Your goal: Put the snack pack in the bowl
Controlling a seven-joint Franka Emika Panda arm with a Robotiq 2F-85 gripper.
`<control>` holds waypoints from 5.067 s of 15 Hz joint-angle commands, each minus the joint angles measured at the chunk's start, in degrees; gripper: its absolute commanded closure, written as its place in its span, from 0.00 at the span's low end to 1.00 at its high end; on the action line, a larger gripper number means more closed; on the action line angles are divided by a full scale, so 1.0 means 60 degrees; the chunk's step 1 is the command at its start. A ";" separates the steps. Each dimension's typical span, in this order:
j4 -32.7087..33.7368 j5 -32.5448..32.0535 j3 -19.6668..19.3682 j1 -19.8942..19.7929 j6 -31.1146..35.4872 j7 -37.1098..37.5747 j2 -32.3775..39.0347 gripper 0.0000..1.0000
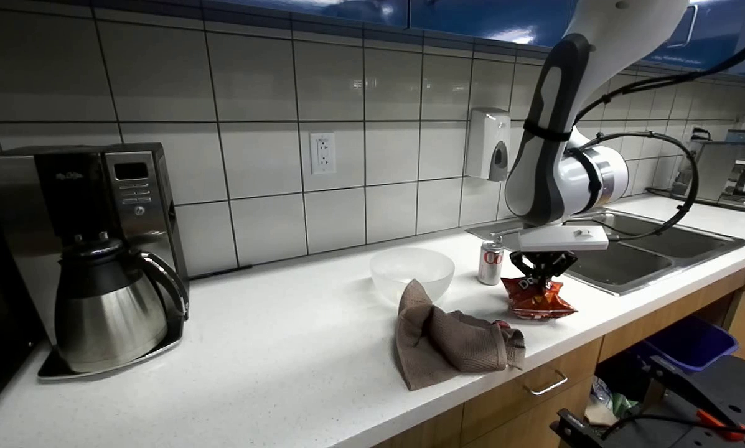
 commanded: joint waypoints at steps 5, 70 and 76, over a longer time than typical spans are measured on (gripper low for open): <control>-0.1165 -0.0368 -0.0757 0.0660 0.0455 -0.0289 -0.2294 1.00; -0.4315 0.3846 0.3589 0.0777 -0.0354 -0.2515 -0.6975 0.00; -0.3263 0.3364 0.4118 0.0597 -0.1884 -0.2054 -0.7757 0.00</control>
